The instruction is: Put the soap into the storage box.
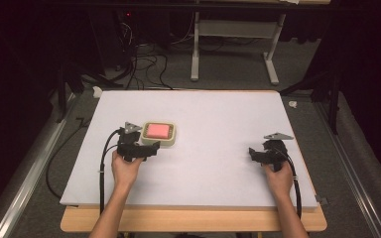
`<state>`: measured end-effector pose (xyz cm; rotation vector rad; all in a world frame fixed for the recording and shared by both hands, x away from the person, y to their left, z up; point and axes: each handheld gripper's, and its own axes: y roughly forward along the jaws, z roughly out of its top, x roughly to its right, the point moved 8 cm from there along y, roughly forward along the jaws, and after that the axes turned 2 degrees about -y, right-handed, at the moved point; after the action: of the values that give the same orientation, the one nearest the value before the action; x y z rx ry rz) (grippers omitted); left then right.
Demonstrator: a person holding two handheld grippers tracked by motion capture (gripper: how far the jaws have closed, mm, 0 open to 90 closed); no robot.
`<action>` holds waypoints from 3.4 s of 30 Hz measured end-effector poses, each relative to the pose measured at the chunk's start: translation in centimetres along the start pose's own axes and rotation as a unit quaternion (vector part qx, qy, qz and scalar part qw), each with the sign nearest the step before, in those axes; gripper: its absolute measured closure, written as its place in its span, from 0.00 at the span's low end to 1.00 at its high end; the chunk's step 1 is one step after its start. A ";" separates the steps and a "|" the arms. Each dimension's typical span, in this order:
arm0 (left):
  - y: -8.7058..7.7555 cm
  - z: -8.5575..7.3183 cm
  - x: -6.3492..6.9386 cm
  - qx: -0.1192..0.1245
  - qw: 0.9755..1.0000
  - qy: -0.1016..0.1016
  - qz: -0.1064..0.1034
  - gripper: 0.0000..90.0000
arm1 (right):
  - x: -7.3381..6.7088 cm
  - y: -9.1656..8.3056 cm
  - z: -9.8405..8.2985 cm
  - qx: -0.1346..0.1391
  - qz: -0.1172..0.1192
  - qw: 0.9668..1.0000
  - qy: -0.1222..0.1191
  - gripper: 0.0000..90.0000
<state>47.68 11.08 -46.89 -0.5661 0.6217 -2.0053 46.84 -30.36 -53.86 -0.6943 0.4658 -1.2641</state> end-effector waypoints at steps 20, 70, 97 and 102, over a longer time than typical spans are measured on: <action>-2.3 -1.5 0.8 0.014 1.000 0.006 -0.019 0.16 | 0.0 0.0 0.0 0.000 0.000 1.000 0.000 0.24; -0.7 -6.0 3.4 -0.032 0.998 0.024 -0.047 0.15 | 0.0 0.0 0.0 0.000 -0.001 1.000 -0.001 0.24; 1.8 -7.0 1.8 -0.047 0.998 0.033 0.011 0.15 | 0.0 0.0 0.0 0.000 -0.002 1.000 -0.001 0.24; 2.2 -7.2 1.7 -0.050 0.998 0.035 0.017 0.15 | 0.0 0.0 0.0 0.000 -0.001 1.000 -0.001 0.24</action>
<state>43.88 10.10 -53.53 -0.5433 0.7731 -1.9782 46.82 -30.36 -53.85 -0.6965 0.4629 -1.2659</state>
